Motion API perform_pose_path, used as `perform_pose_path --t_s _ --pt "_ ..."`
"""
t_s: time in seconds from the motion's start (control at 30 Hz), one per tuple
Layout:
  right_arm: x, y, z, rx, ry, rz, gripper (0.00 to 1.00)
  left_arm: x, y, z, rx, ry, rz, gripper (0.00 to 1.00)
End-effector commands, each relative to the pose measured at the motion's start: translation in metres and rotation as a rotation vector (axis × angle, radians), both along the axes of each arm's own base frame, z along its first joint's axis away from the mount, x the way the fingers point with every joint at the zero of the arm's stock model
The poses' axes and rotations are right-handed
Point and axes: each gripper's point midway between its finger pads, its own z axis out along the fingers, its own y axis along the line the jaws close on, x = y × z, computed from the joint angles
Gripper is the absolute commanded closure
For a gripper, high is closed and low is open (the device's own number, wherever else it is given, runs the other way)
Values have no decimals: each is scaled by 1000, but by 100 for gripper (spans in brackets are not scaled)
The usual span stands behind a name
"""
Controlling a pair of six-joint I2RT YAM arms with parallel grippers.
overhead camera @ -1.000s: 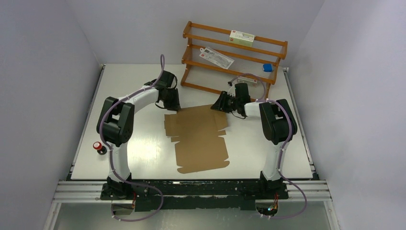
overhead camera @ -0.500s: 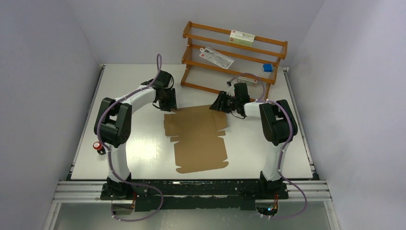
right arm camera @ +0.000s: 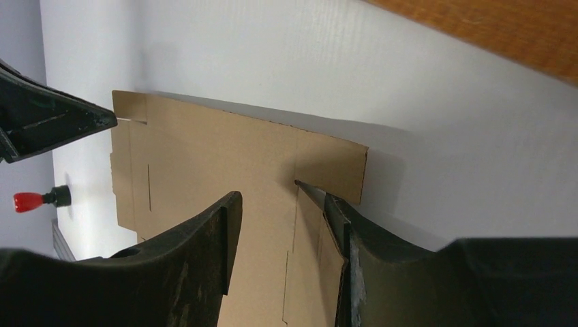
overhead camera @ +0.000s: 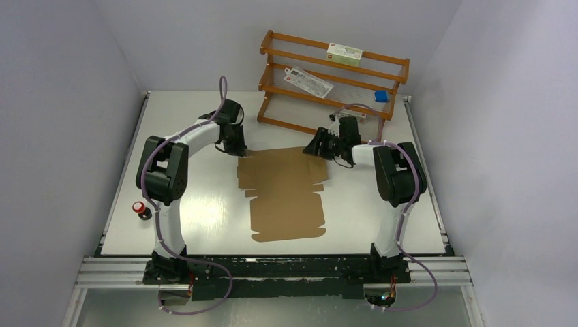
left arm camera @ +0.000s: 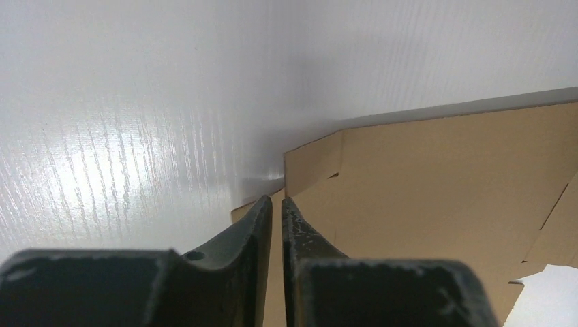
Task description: Fold the paper box
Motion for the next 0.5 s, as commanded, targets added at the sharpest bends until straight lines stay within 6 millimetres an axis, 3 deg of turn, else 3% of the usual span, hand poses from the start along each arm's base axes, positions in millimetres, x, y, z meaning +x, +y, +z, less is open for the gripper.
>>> perform_pose_path --t_s 0.0,0.13,0.33,0.47 --pt "-7 -20 -22 -37 80 -53 47 -3 -2 -11 -23 23 -23 85" --pt "-9 -24 -24 -36 88 -58 46 -6 3 -9 -20 30 -25 82" --pt "-25 -18 -16 10 93 -28 46 -19 9 19 -48 -22 -27 56" --pt "-32 -15 -11 29 85 -18 46 -40 16 23 -160 -12 3 43"
